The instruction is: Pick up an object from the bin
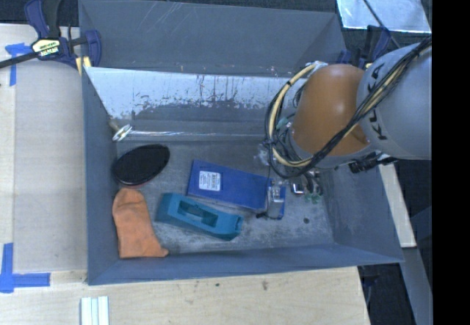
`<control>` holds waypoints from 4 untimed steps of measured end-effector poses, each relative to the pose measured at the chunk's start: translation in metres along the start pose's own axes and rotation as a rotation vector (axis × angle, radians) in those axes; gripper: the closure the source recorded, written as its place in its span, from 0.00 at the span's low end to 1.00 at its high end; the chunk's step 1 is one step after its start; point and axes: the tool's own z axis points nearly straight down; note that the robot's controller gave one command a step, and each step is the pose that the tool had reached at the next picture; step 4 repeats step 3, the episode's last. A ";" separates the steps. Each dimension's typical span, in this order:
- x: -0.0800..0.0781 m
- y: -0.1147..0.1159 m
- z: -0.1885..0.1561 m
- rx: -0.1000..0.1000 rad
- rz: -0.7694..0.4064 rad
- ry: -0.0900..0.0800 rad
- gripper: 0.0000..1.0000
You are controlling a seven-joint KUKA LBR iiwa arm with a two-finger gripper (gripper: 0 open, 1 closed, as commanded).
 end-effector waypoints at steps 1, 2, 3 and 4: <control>-0.003 0.024 0.033 0.002 0.232 0.004 0.00; -0.008 0.022 0.040 -0.001 0.044 -0.005 1.00; -0.008 0.022 0.040 -0.001 0.045 -0.005 1.00; -0.008 0.022 0.040 -0.001 0.045 -0.005 1.00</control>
Offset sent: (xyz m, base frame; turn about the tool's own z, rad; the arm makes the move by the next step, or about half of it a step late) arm 0.0077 0.0215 -0.0411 0.0451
